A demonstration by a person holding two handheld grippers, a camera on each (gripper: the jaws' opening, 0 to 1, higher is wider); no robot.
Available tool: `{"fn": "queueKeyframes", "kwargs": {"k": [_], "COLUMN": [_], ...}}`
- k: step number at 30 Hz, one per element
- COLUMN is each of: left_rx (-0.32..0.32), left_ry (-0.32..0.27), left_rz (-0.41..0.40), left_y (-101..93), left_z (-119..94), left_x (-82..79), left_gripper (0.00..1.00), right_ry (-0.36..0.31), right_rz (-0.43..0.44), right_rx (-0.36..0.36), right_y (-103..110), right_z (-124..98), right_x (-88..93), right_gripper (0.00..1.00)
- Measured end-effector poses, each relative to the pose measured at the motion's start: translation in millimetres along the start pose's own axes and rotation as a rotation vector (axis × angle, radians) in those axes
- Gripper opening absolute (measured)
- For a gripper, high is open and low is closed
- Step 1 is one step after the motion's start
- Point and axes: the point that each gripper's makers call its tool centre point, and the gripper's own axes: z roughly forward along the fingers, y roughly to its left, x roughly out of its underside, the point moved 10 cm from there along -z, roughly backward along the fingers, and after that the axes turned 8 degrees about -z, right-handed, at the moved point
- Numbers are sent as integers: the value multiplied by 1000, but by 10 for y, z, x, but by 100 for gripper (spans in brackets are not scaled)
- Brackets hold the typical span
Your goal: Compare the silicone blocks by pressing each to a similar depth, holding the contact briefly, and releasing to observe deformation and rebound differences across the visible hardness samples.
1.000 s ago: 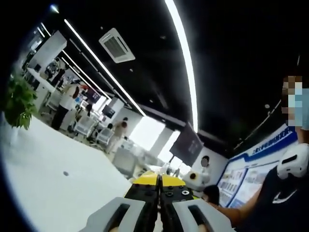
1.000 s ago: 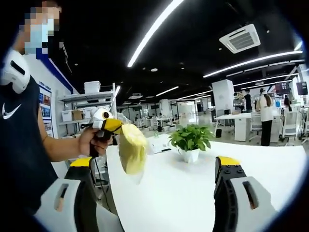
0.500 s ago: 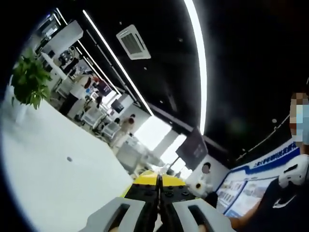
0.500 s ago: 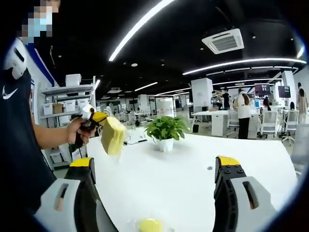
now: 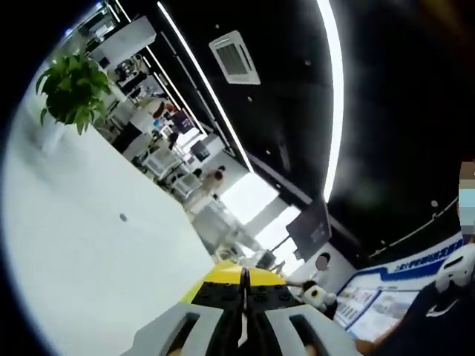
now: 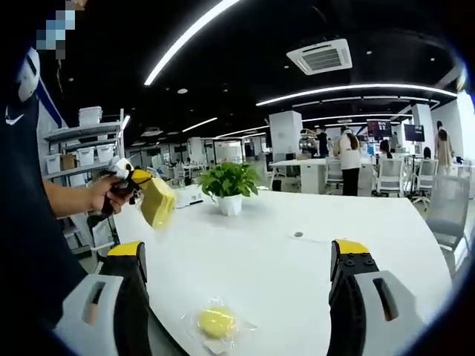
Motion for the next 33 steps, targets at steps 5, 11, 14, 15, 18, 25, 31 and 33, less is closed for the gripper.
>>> {"fn": "queueKeyframes", "kwargs": {"k": [5, 11, 14, 15, 18, 25, 31, 33], "left_rx": [-36, -66, -76, -79, -91, -152, -196, -208], "left_ry": [4, 5, 17, 23, 29, 58, 70, 73], "left_rz": [-38, -89, -108, -112, -137, -182, -220, -226], "left_y": [194, 395, 501, 545, 648, 1001, 1213, 1281], "left_z": [-16, -8, -8, -12, -31, -97, -170, -195], "left_x": [81, 190, 240, 260, 310, 468, 583, 615], "left_gripper": [0, 0, 0, 0, 0, 0, 0, 0], "right_ry": [39, 53, 66, 68, 69, 70, 82, 95], "right_rz": [9, 26, 27, 27, 37, 57, 71, 72], "right_rx": [17, 41, 46, 47, 56, 67, 78, 80], "right_y": [-30, -64, -55, -51, -53, -46, -3, 6], "right_z": [-82, -152, -173, -178, -206, -233, -281, -296], "right_x": [121, 228, 321, 343, 423, 532, 625, 687], "right_gripper": [97, 97, 97, 97, 97, 97, 97, 97]}}
